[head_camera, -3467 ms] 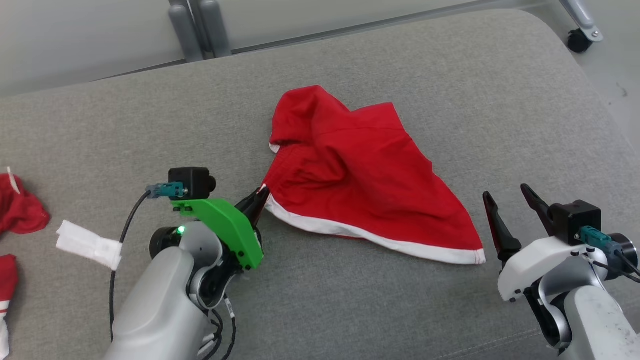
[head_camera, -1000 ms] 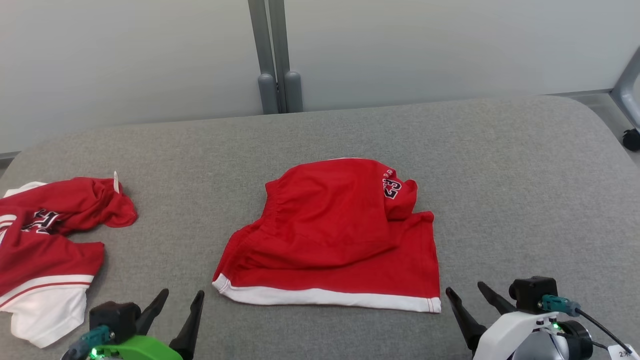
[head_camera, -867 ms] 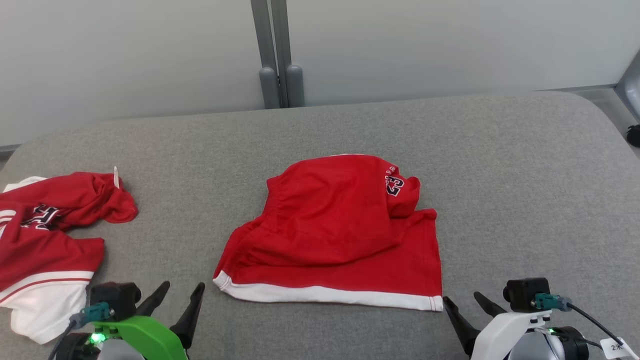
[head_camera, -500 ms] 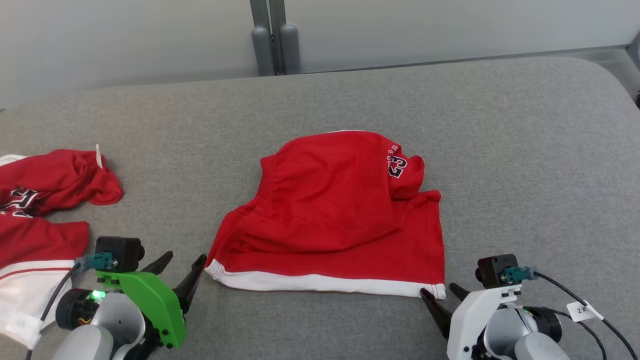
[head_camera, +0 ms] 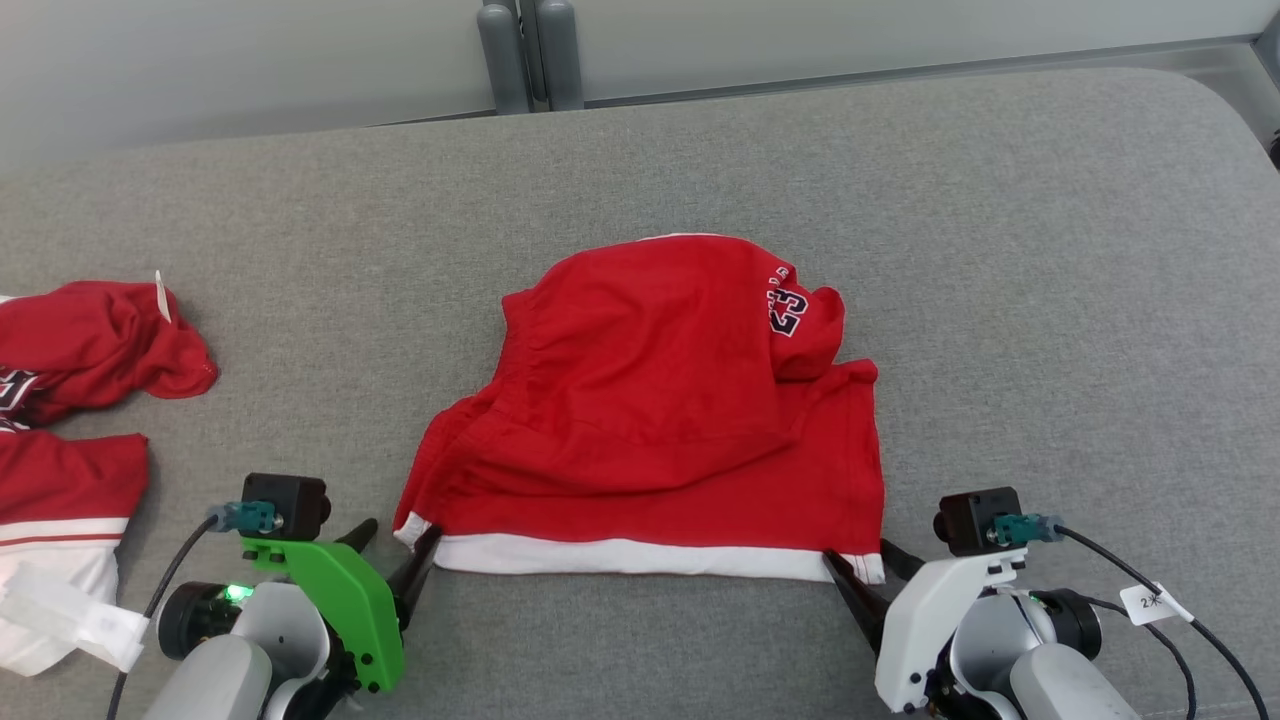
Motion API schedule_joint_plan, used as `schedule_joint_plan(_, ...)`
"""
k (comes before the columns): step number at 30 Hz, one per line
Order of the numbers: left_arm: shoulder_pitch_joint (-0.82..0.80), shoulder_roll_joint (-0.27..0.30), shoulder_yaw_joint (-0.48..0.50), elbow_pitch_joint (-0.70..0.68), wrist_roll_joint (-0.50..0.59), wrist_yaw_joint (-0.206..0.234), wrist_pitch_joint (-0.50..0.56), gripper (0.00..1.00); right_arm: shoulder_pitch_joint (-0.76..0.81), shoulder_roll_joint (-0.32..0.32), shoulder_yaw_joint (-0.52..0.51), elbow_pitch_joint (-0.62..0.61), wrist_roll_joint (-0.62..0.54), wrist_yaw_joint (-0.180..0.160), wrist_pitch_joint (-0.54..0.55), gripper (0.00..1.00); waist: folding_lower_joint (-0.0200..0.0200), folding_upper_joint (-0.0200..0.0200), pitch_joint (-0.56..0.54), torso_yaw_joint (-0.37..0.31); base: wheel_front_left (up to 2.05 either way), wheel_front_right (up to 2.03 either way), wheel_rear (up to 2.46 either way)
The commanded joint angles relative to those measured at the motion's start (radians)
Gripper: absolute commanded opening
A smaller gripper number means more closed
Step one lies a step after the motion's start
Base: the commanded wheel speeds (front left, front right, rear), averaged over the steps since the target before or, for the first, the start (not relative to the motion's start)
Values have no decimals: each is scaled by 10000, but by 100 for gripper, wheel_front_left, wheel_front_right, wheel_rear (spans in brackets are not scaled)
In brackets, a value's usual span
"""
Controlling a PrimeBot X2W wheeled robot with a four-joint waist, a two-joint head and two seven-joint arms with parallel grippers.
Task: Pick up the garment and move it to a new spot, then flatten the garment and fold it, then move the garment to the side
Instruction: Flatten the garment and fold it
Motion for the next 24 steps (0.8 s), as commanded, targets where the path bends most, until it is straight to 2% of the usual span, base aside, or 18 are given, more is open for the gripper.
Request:
schedule_joint_plan(1, -209, -54, -106, 76, -93, -53, 18, 100, 3, 76, 208, 207, 84, 11, 41, 75, 0, 0, 5, 2, 0, 0, 0)
schedule_joint_plan(3, -304, -44, -232, 150, -188, -75, -22, 100, -18, 46, 265, 257, 122, 11, -18, 49, 0, 0, 13, 15, 0, 0, 0)
schedule_joint_plan(4, -336, -53, -317, 182, -251, -82, -57, 93, -35, 32, 296, 288, 144, 9, -47, 44, 0, 0, 14, 18, 0, 0, 0)
schedule_joint_plan(5, -364, -49, -391, 215, -299, -70, -91, 43, -49, 13, 322, 308, 176, 9, -92, 35, 0, 0, 14, 20, 0, 0, 0)
schedule_joint_plan(7, -423, 10, -484, 264, -353, -78, -167, 0, -81, -24, 371, 337, 189, 6, -131, 0, 0, 0, 14, 15, 0, 0, 0)
schedule_joint_plan(13, -485, 266, -731, 107, -551, -80, -425, 0, -231, -192, 498, 104, 407, 6, -632, 0, 0, 0, -58, -7, 0, 0, 0)
schedule_joint_plan(18, -789, 553, -704, -584, -565, -83, -725, 0, -525, -381, 586, -703, 972, 6, -1134, 0, 0, 0, -188, -37, 0, 0, 0)
schedule_joint_plan(24, -1858, 935, -705, -1448, -331, -82, -181, 0, -1697, -1052, 571, -1670, 1375, 6, -1319, 0, 0, 0, 69, -63, 0, 0, 0)
